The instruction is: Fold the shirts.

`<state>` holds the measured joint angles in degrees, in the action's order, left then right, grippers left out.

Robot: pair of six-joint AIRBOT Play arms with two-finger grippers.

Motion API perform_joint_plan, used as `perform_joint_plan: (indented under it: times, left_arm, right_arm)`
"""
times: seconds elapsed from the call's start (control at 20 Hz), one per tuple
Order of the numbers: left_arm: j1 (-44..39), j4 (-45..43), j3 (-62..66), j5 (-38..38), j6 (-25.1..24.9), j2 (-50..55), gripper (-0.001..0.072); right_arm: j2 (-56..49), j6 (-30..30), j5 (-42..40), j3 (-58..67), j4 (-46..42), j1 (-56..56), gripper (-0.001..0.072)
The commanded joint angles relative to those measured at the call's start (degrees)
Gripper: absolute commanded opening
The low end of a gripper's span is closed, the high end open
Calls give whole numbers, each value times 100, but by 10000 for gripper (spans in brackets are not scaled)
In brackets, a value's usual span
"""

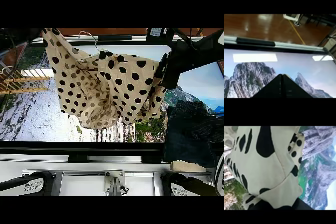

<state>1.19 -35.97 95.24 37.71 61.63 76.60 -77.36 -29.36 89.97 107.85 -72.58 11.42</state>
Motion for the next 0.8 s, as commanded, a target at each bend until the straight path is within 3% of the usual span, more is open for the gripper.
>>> perform_joint_plan:
  times: [0.0, 0.2, 0.35, 0.55, 0.65, 0.75]
  left_arm:
    - [-205, 2, 203, 61, -116, -437, 39]
    - [-610, 0, 256, 271, -116, -730, 40]
    - [-1034, 2, 256, 323, -173, -739, 39]
    - [-1799, -2, 258, 450, -706, -754, 39]
    - [-1947, -223, 271, 1034, -925, -804, 39]
    - [-1926, -1163, 271, 1803, -420, -968, 39]
  right_arm:
    - [-249, -551, -210, 0, -57, 22, 60]
    - [-306, -1010, -981, 0, 420, 24, 59]
    - [-313, -1224, -1008, -2, 1064, 48, 59]
    - [-354, -1469, -1182, 0, 846, 396, 59]
    - [-334, -1858, -1768, 4, 686, 433, 58]
    - [-280, -2376, -2339, 4, 610, 323, 58]
